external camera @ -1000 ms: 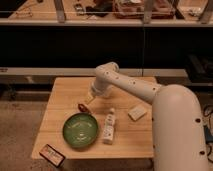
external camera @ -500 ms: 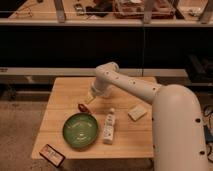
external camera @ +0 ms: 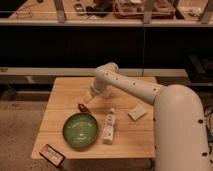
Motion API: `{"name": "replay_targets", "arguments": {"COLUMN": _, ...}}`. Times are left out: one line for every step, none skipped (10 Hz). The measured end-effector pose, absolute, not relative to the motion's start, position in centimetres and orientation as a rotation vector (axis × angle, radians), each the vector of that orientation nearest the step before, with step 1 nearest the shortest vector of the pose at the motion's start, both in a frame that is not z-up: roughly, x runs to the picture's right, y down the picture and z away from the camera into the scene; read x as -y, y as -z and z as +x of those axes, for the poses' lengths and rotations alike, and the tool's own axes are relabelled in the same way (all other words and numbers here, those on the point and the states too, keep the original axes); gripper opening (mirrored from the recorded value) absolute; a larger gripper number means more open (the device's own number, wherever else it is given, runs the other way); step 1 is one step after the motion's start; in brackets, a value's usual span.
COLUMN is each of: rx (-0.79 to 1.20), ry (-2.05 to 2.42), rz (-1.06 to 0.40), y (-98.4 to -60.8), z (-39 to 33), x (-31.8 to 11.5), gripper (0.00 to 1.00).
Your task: Place the pepper on the white sponge
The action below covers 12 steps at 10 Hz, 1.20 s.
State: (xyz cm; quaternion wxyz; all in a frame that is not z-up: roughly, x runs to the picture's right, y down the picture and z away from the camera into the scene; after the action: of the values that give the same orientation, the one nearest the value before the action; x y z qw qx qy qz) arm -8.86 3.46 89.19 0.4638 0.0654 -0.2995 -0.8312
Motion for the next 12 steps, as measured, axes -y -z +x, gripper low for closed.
{"name": "replay_targets", "arguments": {"rx": 0.694, "ry": 2.042, "rz": 0.212, "y": -88.9, "z": -9.7, "x": -2.8, "gripper": 0.63}}
{"name": "replay_targets", "arguments": {"rx": 0.642, "ry": 2.045, "rz": 0.28, "y": -88.4, "z": -10.9, "x": -2.2, "gripper": 0.63}}
{"name": "replay_targets", "arguments": {"rx": 0.611, "ry": 2.047, "rz": 0.329, "y": -88.0, "z": -11.8, "x": -1.8, "gripper": 0.63}}
{"name": "replay_targets", "arguments": {"rx": 0.589, "ry": 2.048, "rz": 0.364, "y": -87.6, "z": -12.4, "x": -1.5, "gripper": 0.63}}
{"name": "replay_targets", "arguments": {"rx": 0.582, "ry": 2.049, "rz": 0.377, "y": -87.5, "z": -12.6, "x": -1.4, "gripper": 0.63}}
{"name": "replay_targets", "arguments": {"rx": 0.58, "ry": 2.051, "rz": 0.378, "y": -87.5, "z": -12.6, "x": -1.4, "gripper": 0.63}}
{"name": "replay_targets", "arguments": {"rx": 0.583, "ry": 2.064, "rz": 0.367, "y": -87.7, "z": -12.6, "x": -1.9, "gripper": 0.63}}
{"name": "replay_targets", "arguments": {"rx": 0.591, "ry": 2.082, "rz": 0.353, "y": -88.2, "z": -12.9, "x": -2.8, "gripper": 0.63}}
{"name": "replay_targets", "arguments": {"rx": 0.597, "ry": 2.101, "rz": 0.345, "y": -88.6, "z": -13.4, "x": -3.6, "gripper": 0.63}}
{"name": "replay_targets", "arguments": {"rx": 0.603, "ry": 2.106, "rz": 0.342, "y": -88.9, "z": -13.7, "x": -4.3, "gripper": 0.63}}
{"name": "replay_targets", "arguments": {"rx": 0.604, "ry": 2.106, "rz": 0.343, "y": -89.2, "z": -13.9, "x": -4.6, "gripper": 0.63}}
{"name": "replay_targets", "arguments": {"rx": 0.603, "ry": 2.105, "rz": 0.35, "y": -89.4, "z": -14.2, "x": -4.8, "gripper": 0.63}}
